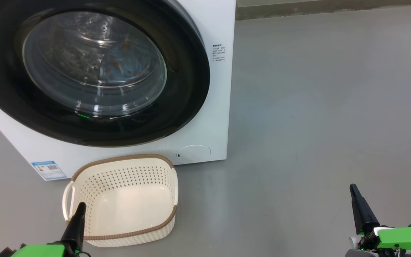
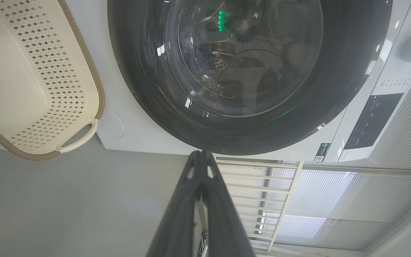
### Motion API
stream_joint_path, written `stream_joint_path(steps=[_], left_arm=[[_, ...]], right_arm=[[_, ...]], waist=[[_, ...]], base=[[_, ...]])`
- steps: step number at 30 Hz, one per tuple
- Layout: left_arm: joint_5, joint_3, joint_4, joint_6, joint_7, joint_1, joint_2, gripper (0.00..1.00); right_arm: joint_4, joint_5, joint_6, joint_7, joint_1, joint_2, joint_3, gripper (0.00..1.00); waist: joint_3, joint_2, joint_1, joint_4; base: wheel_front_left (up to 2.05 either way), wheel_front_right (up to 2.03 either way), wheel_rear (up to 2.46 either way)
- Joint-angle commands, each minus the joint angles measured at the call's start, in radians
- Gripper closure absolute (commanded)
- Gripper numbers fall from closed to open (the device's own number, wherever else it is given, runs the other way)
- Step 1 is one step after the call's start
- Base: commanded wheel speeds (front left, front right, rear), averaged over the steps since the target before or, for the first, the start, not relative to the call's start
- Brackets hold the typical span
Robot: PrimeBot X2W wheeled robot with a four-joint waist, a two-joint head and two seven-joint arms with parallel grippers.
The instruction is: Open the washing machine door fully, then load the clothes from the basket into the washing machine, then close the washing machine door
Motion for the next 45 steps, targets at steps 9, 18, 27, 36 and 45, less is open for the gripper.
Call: stream_joint_path(steps=[9,18,27,36,45], left_arm=[[-0.008,0.031,-0.019,-0.003,0.007,-0.041,0.024,1.00],[-0.008,0.031,-0.019,-0.003,0.007,-0.041,0.024,1.00],[-0.008,0.031,-0.019,-0.003,0.007,-0.041,0.024,1.00],[-0.008,0.031,-0.019,-0.003,0.007,-0.041,0.024,1.00],[-0.008,0.031,-0.019,-0.003,0.007,-0.041,0.024,1.00]], right_arm=[[-0.028,-0.005,-0.001,0.008,-0.040,-0.002,0.014,1.00],[-0.028,-0.006,-0.001,0.009,-0.040,0.000,0.012,1.00],[-0.028,-0.007,-0.001,0.010,-0.040,0.001,0.011,1.00],[-0.028,-0.008,-0.001,0.011,-0.040,0.001,0.010,1.00],[-0.028,-0.009,-0.001,0.012,-0.040,0.002,0.009,1.00]], waist=[[0.000,0.0000,0.0000,0.000],[0.000,0.0000,0.0000,0.000],[0.000,0.0000,0.0000,0.000],[0.000,0.0000,0.0000,0.000],[0.000,0.0000,0.0000,0.000]], base=[[0.00,0.00,0.00],[0.00,0.00,0.00],[0.00,0.00,0.00],[0.00,0.00,0.00],[0.00,0.00,0.00]])
